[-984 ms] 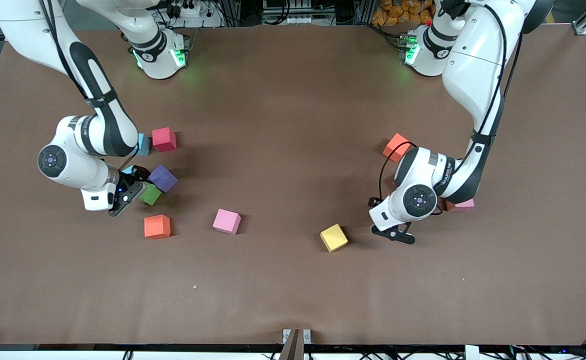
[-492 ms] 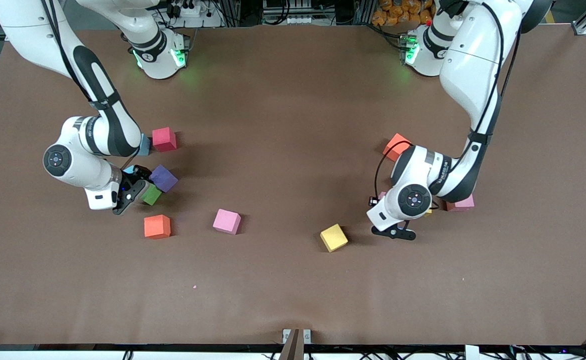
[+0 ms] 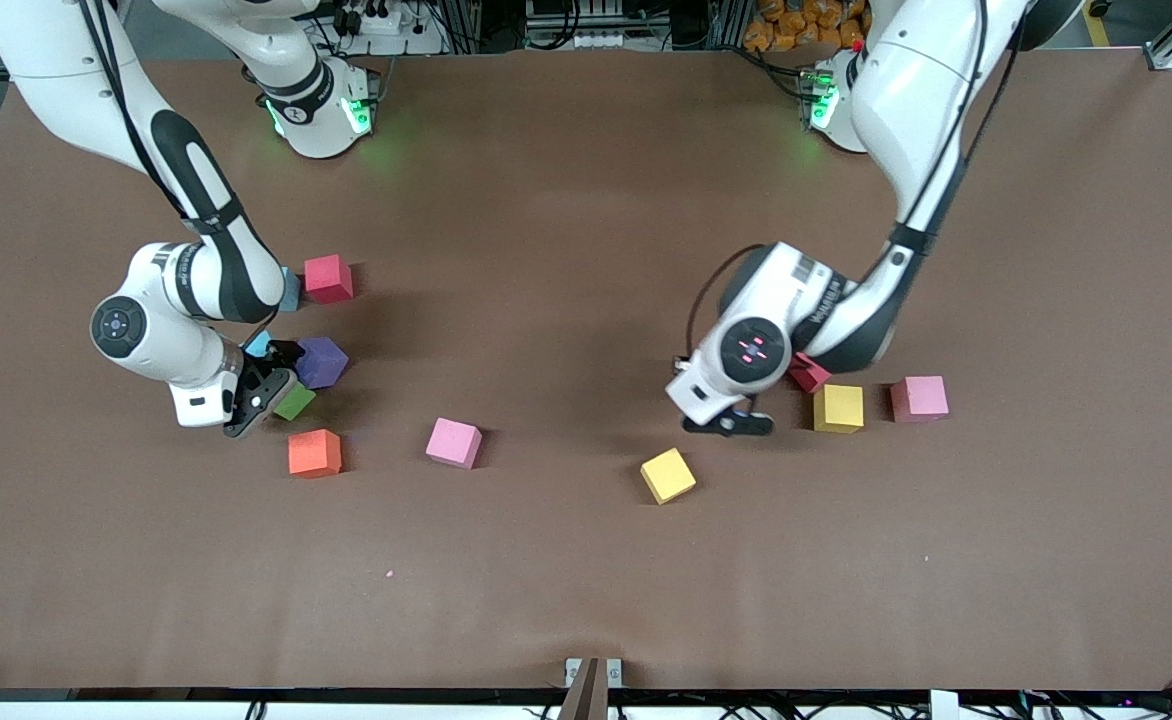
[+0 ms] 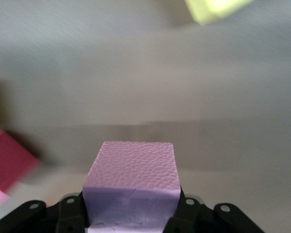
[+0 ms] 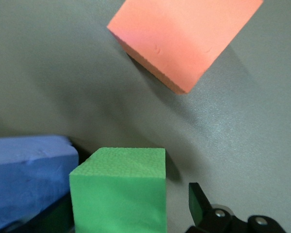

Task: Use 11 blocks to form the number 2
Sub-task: 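Carry the pink cube with the left gripper to the table middle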

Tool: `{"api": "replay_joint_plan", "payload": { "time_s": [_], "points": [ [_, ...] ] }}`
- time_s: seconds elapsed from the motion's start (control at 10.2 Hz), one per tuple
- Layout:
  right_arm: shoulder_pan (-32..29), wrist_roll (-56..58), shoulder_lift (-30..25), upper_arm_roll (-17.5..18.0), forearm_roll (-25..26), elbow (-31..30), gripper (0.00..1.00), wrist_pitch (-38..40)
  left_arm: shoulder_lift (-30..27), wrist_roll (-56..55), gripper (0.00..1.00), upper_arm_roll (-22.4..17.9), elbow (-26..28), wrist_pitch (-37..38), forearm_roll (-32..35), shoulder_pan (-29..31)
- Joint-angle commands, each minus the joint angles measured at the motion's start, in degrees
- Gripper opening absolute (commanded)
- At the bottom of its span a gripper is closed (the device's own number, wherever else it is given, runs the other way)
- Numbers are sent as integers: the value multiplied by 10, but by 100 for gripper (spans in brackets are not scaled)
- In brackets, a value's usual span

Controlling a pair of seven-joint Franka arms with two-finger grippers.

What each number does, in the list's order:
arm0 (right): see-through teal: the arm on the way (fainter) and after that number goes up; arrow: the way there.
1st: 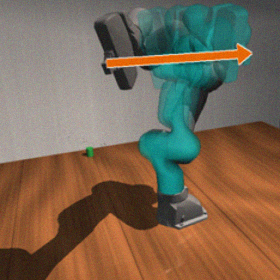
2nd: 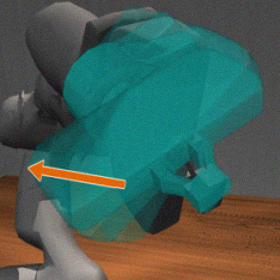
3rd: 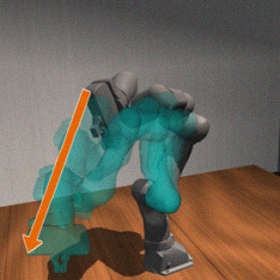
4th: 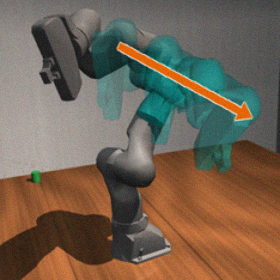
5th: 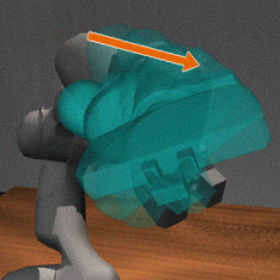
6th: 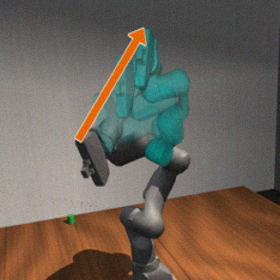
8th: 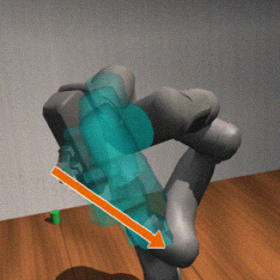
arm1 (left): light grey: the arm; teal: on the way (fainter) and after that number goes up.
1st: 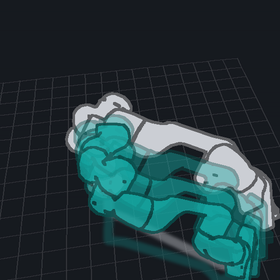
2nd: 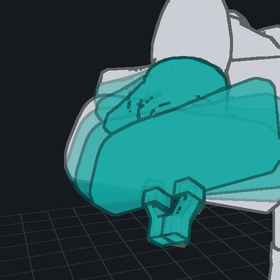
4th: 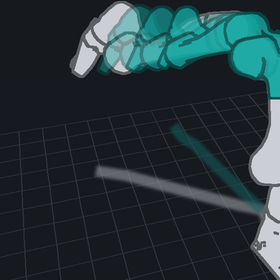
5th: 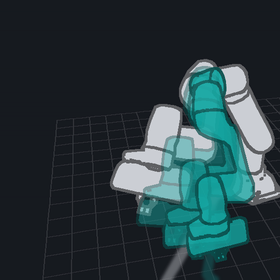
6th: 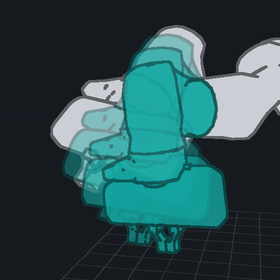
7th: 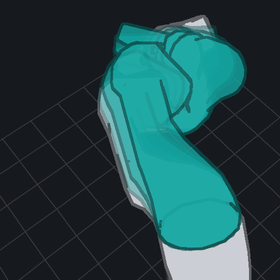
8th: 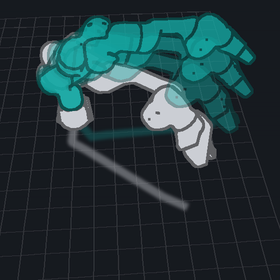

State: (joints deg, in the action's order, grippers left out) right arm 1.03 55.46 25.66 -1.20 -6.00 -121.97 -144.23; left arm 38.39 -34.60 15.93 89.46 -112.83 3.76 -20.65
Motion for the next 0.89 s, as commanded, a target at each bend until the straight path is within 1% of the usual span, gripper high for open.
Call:
{"api": "replay_joint_plan", "payload": {
  "time_s": [0.0, 0.1, 0.2, 0.3, 0.39, 0.49, 0.59, 0.79],
  "points": [
    [-8, 12, 9, 4, -11, 7, 92, 1, -9, -98, 0, 68, 33, -5, 5, 0],
    [-9, 10, 8, 4, -11, 7, 85, 1, -8, -139, 0, 90, 54, -27, 10, -13],
    [-9, 7, 8, 4, -11, 8, 77, 3, -9, -183, 0, 93, 73, -63, 12, -44],
    [-9, 6, 8, 4, -11, 9, 67, 5, -8, -221, 0, 93, 81, -89, 12, -75],
    [-9, 5, 7, 4, -11, 9, 43, 6, -4, -250, 0, 93, 87, -106, 12, -101],
    [-9, 5, 5, 4, -11, 10, 31, 6, -5, -268, 0, 93, 103, -127, 12, -122],
    [-8, 6, 1, 4, -11, 13, 27, 13, -5, -283, 0, 93, 112, -141, 12, -138],
    [-9, 5, -12, 4, -11, 48, 26, 88, -3, -304, 0, 93, 138, -181, 12, -175]
  ]
}}
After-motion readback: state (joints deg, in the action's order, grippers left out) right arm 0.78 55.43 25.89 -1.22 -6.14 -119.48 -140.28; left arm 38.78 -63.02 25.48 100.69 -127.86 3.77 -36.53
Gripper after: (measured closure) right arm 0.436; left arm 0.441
